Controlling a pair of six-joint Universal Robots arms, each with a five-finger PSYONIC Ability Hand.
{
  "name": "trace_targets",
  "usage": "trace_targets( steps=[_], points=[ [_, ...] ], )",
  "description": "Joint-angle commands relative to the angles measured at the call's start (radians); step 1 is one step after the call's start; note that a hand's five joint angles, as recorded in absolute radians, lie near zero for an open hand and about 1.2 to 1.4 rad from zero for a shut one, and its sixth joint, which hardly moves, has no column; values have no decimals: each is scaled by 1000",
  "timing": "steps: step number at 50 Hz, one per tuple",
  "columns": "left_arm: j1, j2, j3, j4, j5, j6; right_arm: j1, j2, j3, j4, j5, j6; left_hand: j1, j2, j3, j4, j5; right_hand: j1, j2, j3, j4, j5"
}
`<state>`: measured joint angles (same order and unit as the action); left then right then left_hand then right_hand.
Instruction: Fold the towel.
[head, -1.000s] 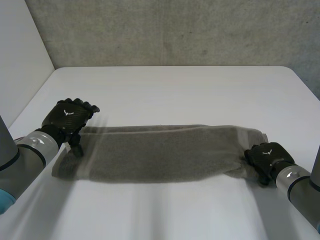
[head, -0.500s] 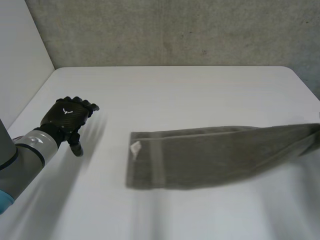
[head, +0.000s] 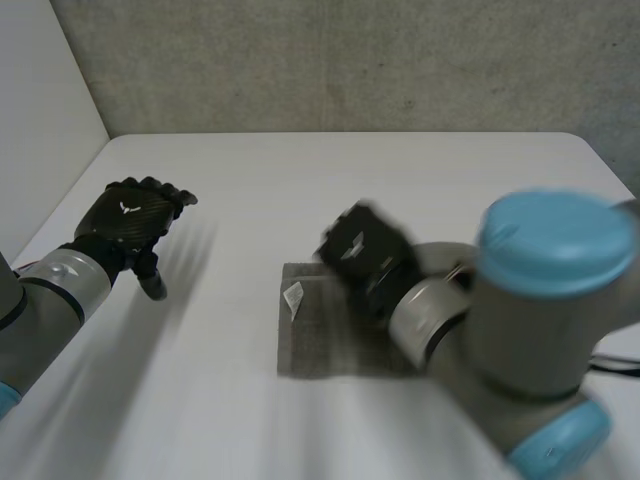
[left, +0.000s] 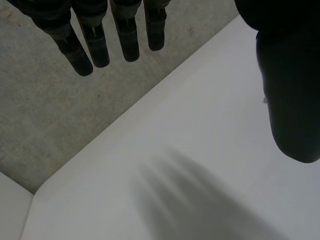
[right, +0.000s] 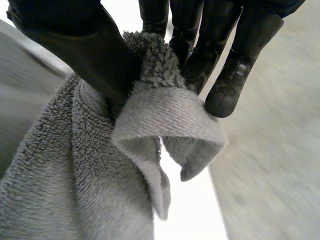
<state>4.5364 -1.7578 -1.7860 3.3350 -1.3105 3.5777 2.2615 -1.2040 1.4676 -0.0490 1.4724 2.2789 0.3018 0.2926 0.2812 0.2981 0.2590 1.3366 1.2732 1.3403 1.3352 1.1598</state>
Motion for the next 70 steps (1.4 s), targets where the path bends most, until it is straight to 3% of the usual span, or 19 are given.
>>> trace_targets(
  steps=[1, 3, 5, 10, 12, 19, 23, 28, 31, 36, 50, 59, 61, 64, 70],
  points=[
    [-31, 6, 7, -2, 1, -4, 142, 130, 39, 8, 2, -16, -88, -79, -68, -85, -220, -521, -457, -524, -519, -518],
    [-66, 6, 23, -2, -4, -5, 139, 141, 39, 8, 15, -7, -88, -79, -68, -85, -220, -1117, -1054, -1121, -1116, -1115],
    [-88, 6, 30, -2, -7, -5, 127, 133, 42, 6, 16, 2, -91, -82, -71, -87, -223, -1162, -1099, -1166, -1161, -1160],
    [-161, 5, 51, 1, -12, -11, 87, 29, 56, -3, 11, 65, -91, -82, -71, -88, -223, -1162, -1099, -1166, -1161, -1160],
    [-204, 5, 69, 1, -13, -39, 2, -69, 92, -17, -3, 184, -88, -79, -68, -85, -220, -1162, -1099, -1166, -1161, -1160],
    [-282, -8, 120, 0, -15, -137, -157, -184, 166, -12, -40, 381, -77, -67, -56, -73, -208, -1162, -1099, -1166, -1161, -1160],
    [-338, -31, 154, -2, -15, -186, -217, -210, 231, -11, -46, 381, -71, -61, -50, -67, -202, -1162, -1099, -1166, -1161, -1160],
    [-480, -158, 276, -9, -24, -269, -324, -213, 362, -25, -47, 292, -68, -59, -47, -64, -200, -1162, -1099, -1166, -1161, -1160],
    [-513, -198, 313, -12, -33, -281, -338, -213, 389, -32, -50, 278, -68, -59, -47, -64, -200, -1162, -1099, -1166, -1161, -1160],
    [-600, -379, 480, -66, -105, -301, -364, -209, 450, -86, -63, 269, -68, -59, -47, -64, -200, -1162, -1099, -1166, -1161, -1160],
    [-637, -617, 689, -150, -216, -356, -384, -143, 494, -149, -66, 269, -59, -50, -38, -55, -191, -1158, -1095, -1162, -1157, -1156],
    [-614, -600, 671, -154, -423, -358, -384, -109, 497, -178, -66, 268, -44, -35, -24, -41, -176, -841, -777, -844, -839, -838],
    [-582, -566, 619, -152, -518, -359, -384, -101, 497, -181, -66, 269, -44, -35, -24, -41, -176, -694, -631, -698, -693, -692],
    [-550, -513, 539, -134, -555, -356, -384, -83, 497, -184, -64, 275, -44, -35, -24, -41, -176, -662, -598, -665, -660, -659],
    [-537, -459, 447, -95, -541, -358, -382, -68, 497, -204, -58, 280, -47, -38, -27, -43, -179, -562, -498, -565, -560, -559]
  ],
)
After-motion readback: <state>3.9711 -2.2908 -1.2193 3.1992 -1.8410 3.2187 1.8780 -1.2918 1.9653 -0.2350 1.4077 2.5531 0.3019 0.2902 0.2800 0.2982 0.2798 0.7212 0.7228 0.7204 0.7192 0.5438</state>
